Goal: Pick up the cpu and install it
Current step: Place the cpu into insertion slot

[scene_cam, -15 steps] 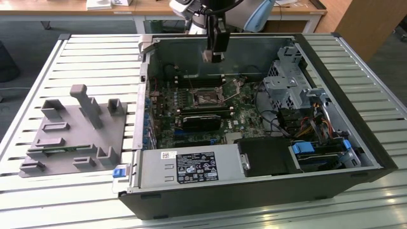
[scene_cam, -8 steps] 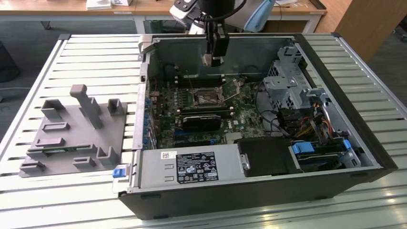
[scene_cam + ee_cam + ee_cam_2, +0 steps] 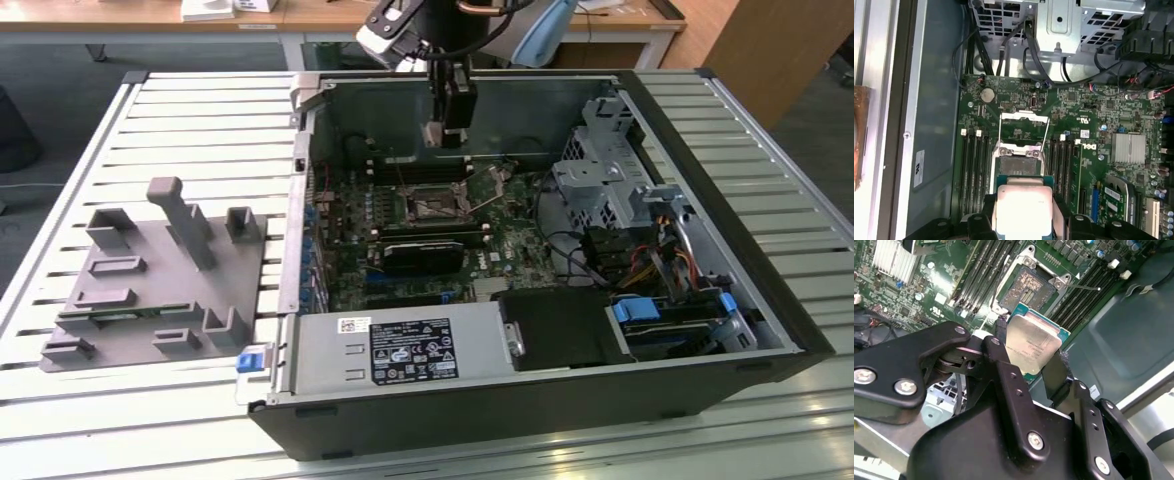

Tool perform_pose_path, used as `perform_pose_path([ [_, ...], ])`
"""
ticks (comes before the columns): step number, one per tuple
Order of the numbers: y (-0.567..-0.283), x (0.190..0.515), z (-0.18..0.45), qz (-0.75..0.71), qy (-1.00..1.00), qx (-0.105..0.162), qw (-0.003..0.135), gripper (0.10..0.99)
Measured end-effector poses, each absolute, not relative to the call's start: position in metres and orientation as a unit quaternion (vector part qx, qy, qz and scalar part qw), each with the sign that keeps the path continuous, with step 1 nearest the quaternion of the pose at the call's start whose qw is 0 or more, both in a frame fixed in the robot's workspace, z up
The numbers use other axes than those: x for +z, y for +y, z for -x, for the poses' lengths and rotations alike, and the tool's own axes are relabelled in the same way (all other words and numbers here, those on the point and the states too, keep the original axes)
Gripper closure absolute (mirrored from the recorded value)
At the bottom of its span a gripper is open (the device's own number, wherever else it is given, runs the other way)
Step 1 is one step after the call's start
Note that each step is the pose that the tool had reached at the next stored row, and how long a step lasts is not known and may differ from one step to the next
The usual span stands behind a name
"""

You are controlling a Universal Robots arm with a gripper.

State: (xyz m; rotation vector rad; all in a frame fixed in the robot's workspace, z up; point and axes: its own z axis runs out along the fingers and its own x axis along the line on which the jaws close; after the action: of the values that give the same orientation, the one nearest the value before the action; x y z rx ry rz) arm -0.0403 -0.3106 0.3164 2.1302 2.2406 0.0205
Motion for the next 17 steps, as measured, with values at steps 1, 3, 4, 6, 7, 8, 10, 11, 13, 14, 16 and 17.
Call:
perform_pose_path([
  [1,-0.31,0.315,0.04,-0.689,0.724,0.007,0.025,0.553],
  [3,-0.31,0.311,0.04,-0.689,0.724,0.007,0.025,0.553],
  [4,-0.31,0.309,0.04,-0.689,0.725,0.007,0.025,0.553],
  [6,-0.31,0.305,0.04,-0.689,0.725,0.007,0.025,0.553],
  [7,-0.309,0.304,0.04,-0.689,0.725,0.007,0.025,0.553],
  [8,-0.309,0.302,0.04,-0.689,0.725,0.007,0.025,0.553],
  [10,-0.309,0.298,0.04,-0.689,0.724,0.007,0.025,0.553],
  [11,-0.309,0.296,0.04,-0.689,0.725,0.007,0.025,0.553],
  [13,-0.309,0.293,0.04,-0.689,0.725,0.007,0.025,0.553],
  [14,-0.309,0.291,0.04,-0.689,0.725,0.007,0.025,0.553],
  [16,-0.309,0.287,0.04,-0.689,0.725,0.006,0.025,0.553],
  [17,-0.309,0.286,0.04,-0.689,0.725,0.006,0.025,0.553],
])
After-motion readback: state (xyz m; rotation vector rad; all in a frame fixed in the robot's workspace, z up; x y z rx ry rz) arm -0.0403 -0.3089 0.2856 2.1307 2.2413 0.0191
